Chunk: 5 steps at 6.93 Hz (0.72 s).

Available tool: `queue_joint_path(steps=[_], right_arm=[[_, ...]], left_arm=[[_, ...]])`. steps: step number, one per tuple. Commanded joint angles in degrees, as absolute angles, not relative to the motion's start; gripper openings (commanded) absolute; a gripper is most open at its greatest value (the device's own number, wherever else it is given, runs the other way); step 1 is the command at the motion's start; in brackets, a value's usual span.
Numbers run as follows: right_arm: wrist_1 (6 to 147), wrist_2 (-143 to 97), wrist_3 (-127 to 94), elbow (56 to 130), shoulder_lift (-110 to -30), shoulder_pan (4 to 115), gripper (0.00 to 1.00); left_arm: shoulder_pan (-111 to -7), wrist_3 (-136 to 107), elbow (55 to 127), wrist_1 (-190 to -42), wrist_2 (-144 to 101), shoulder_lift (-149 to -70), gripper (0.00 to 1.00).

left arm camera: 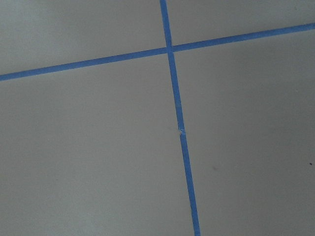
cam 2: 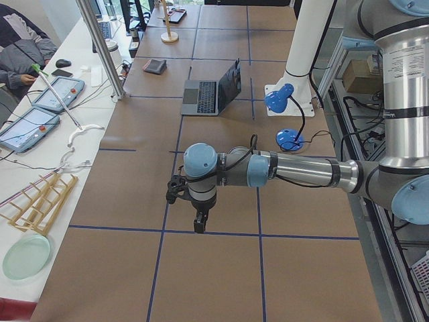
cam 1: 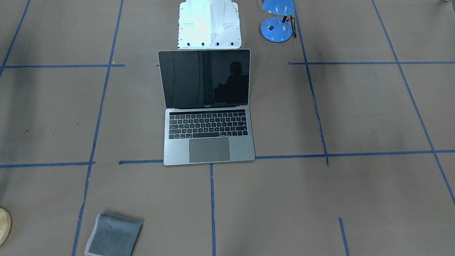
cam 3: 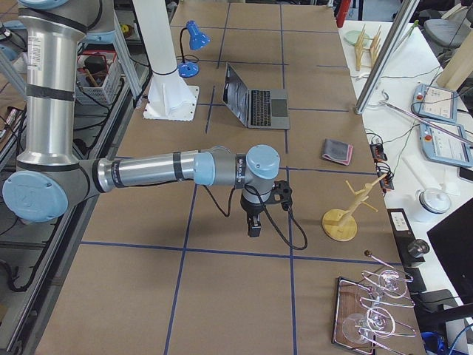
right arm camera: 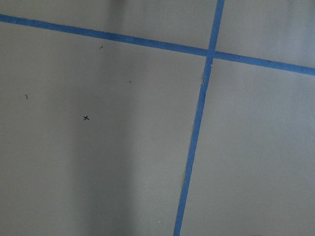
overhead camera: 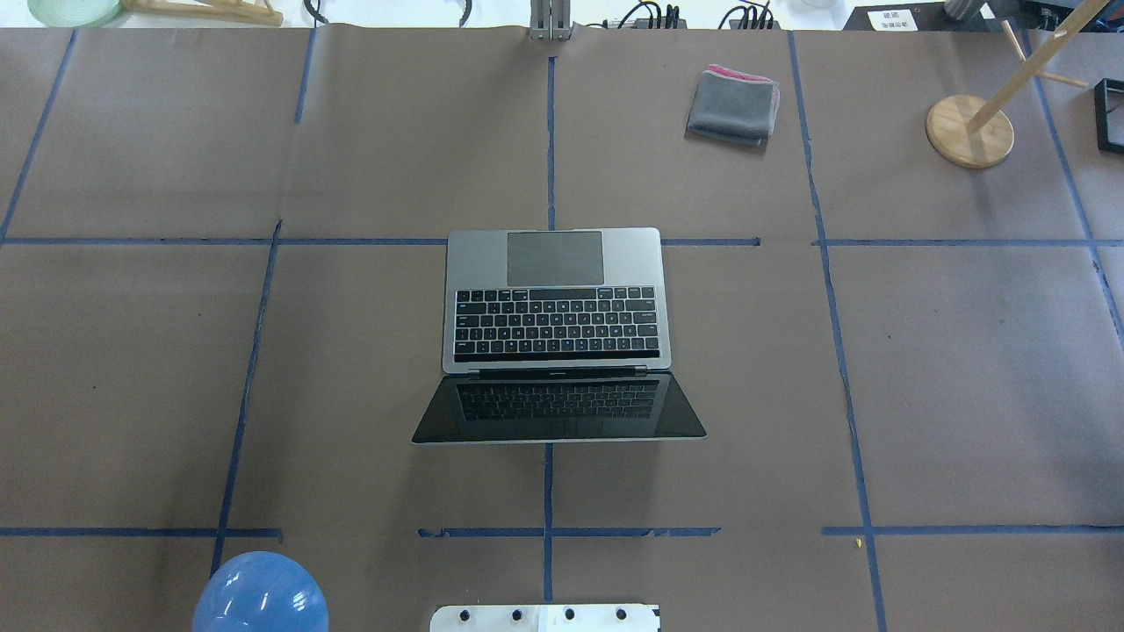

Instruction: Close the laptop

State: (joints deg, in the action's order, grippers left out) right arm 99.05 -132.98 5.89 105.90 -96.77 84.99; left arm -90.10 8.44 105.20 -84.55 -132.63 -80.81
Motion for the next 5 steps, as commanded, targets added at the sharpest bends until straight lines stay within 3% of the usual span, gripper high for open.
queue_joint_path(steps=[1, 3, 5], right_arm=[[99.1, -133.1, 5.8, 106.1, -96.6, 85.0, 1.00], [98.7, -133.2, 5.7, 108.0, -95.8, 84.8, 1.00], [90.9, -138.7, 0.3, 107.8, -95.5, 83.9, 1.00]], left_arm=[[-88.8, 8.2, 105.5, -85.3, -132.5, -80.8, 1.00], [-87.2, 8.0, 105.8, -85.5, -132.7, -82.9, 1.00], [-86.9, 7.7, 103.3, -92.7, -132.5, -91.1, 1.00]])
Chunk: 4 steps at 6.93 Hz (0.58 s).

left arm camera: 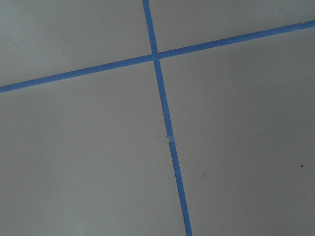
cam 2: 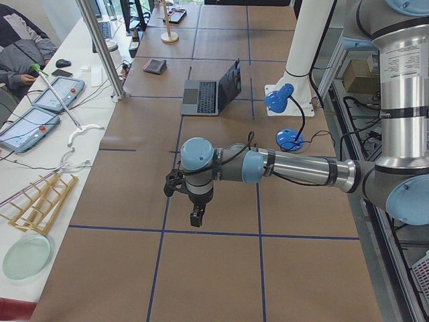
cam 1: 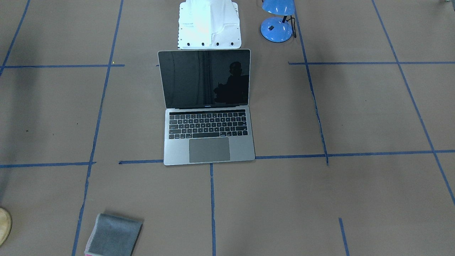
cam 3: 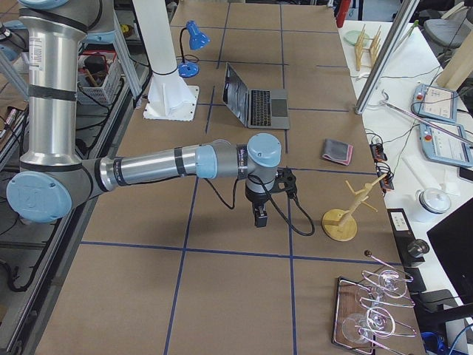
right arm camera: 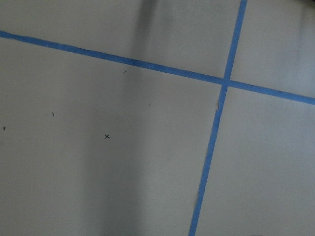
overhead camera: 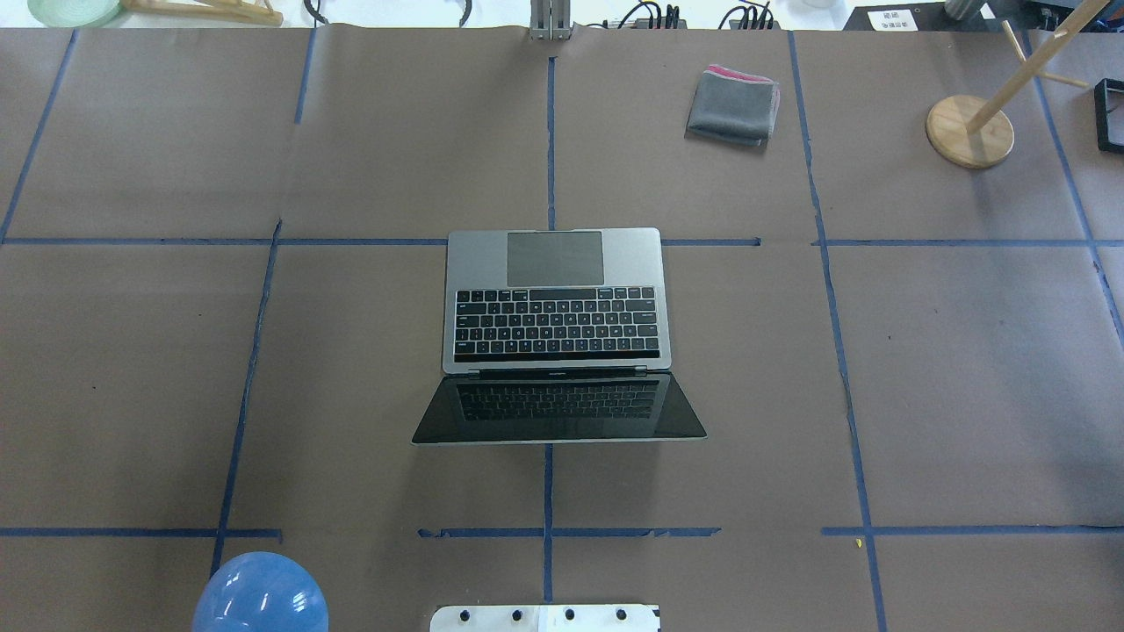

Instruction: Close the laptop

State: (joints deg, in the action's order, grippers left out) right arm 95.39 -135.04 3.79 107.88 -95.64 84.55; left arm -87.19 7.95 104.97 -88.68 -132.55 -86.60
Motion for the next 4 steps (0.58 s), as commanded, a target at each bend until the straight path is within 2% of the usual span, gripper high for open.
queue_joint_path(steps=[1, 2, 4], right_arm=[[85.7, -141.0, -6.4, 107.8, -95.6, 81.9, 1.00], [77.3, -141.0, -16.4, 107.8, -96.4, 78.3, 1.00], [57.0, -139.6, -41.3, 107.7, -96.9, 69.3, 1.00]], left_arm=[[-85.5, 7.6, 102.6, -93.4, -132.8, -92.1, 1.00], [-81.3, -0.4, 103.6, -95.2, -132.9, -92.2, 1.00], [-72.0, -13.8, 103.8, -108.8, -133.0, -91.5, 1.00]])
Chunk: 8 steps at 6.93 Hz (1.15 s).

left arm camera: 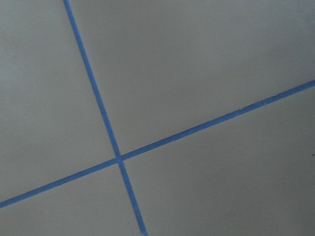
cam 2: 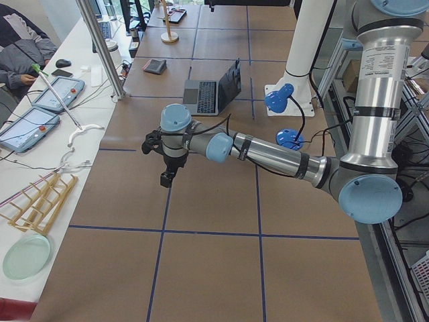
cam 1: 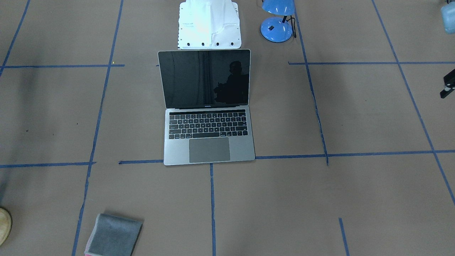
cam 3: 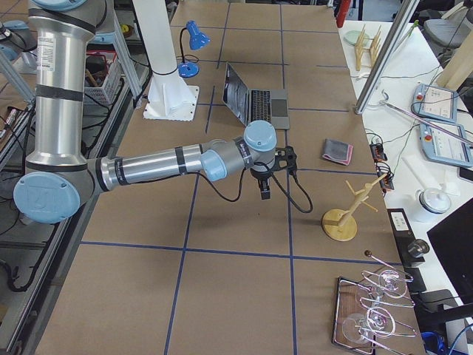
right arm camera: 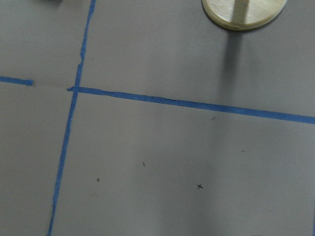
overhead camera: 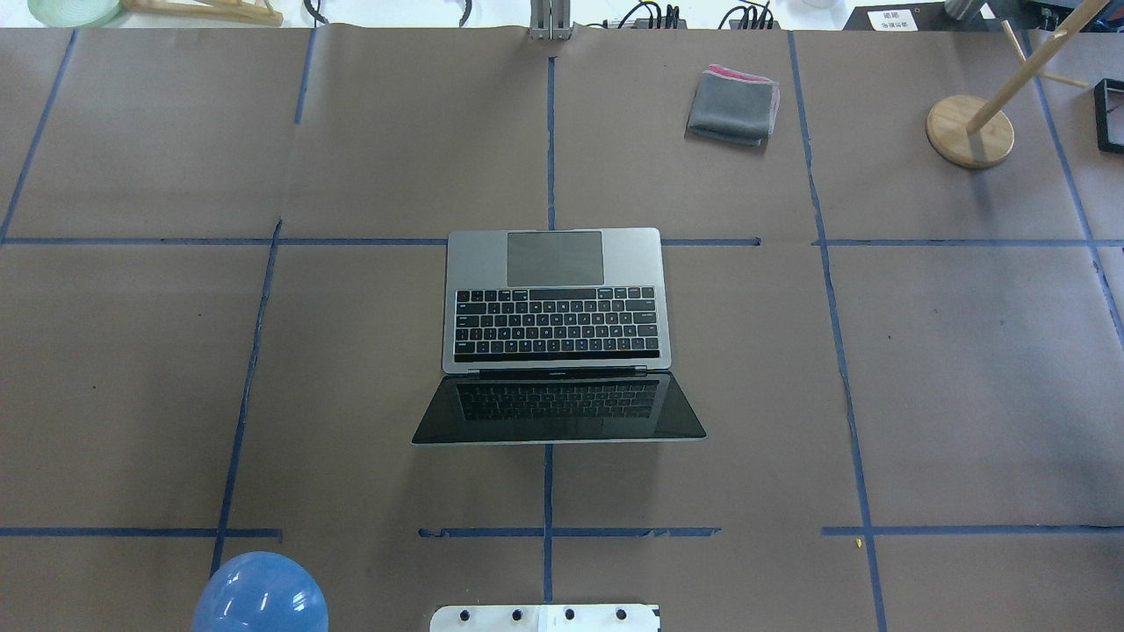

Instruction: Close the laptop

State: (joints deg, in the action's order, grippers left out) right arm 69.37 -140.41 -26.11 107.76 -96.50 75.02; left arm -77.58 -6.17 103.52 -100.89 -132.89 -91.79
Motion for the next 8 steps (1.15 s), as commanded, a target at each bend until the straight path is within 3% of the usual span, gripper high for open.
queue_joint_path(steps=[1, 3, 5, 6, 7, 8], right_arm=[[47.5, -134.7, -51.2, 107.7, -97.6, 62.8, 1.00], [34.2, -129.7, -62.3, 107.7, -100.2, 53.8, 0.97], [23.3, -123.9, -71.2, 107.9, -100.3, 45.0, 0.91], [20.7, -121.6, -72.1, 108.0, -100.8, 40.9, 0.69], [18.1, -121.5, -72.1, 108.0, -101.7, 38.4, 0.48], [15.0, -120.6, -72.1, 108.0, -102.6, 35.6, 0.31]], left_arm=[[-67.0, -18.2, 104.0, -112.5, -134.4, -90.8, 1.00], [-60.2, -27.4, 104.0, -119.3, -138.4, -90.7, 1.00], [-50.9, -46.2, 103.3, -136.4, -140.0, -90.8, 1.00], [-45.8, -53.5, 102.4, -143.7, -139.5, -91.4, 0.99], [-43.8, -56.5, 102.7, -145.6, -138.7, -92.6, 0.82], [-40.3, -62.1, 103.8, -147.9, -135.6, -93.1, 0.45]])
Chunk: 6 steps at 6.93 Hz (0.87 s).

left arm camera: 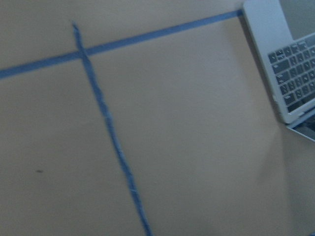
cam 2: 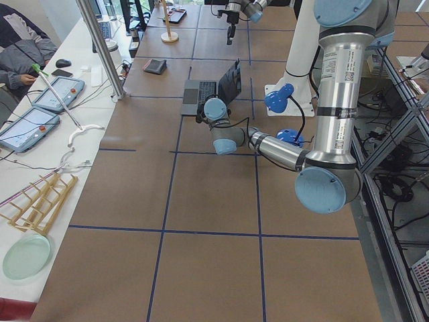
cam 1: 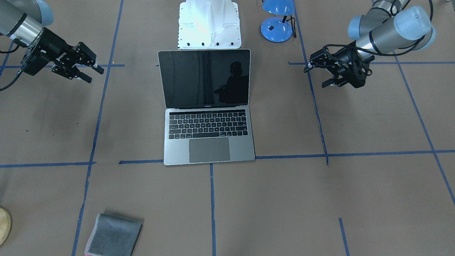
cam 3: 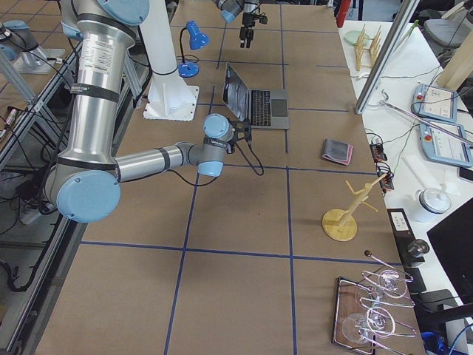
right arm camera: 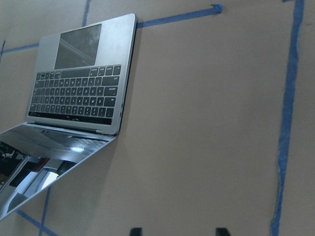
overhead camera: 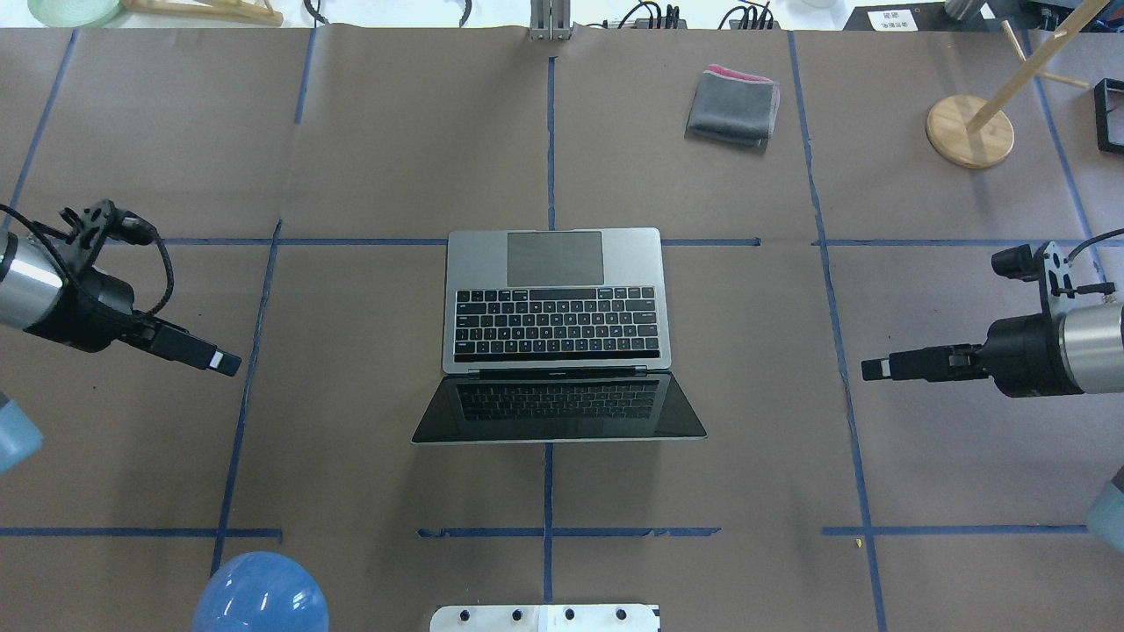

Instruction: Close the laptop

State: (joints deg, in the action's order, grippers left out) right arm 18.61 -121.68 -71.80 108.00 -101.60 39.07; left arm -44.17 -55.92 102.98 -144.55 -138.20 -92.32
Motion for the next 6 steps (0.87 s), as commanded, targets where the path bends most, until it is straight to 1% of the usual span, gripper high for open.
queue_joint_path(steps=[1, 2, 4, 6], right_arm=[[11.9, -116.1, -72.0, 108.0, -103.4, 31.5, 0.13], [9.6, -108.6, -71.9, 108.0, -103.7, 25.2, 0.07], [6.1, -87.0, -71.3, 108.0, -103.4, 9.6, 0.02], [4.9, -81.5, -71.3, 108.5, -100.4, 8.0, 0.00]], left_arm=[[-36.1, -64.9, 103.3, -151.7, -132.3, -93.5, 0.05], [-32.0, -64.9, 103.1, -154.4, -130.1, -93.8, 0.01], [-27.2, -65.2, 102.7, -155.2, -127.2, -97.2, 0.00], [-26.6, -65.4, 102.3, -156.4, -123.1, -99.5, 0.00]])
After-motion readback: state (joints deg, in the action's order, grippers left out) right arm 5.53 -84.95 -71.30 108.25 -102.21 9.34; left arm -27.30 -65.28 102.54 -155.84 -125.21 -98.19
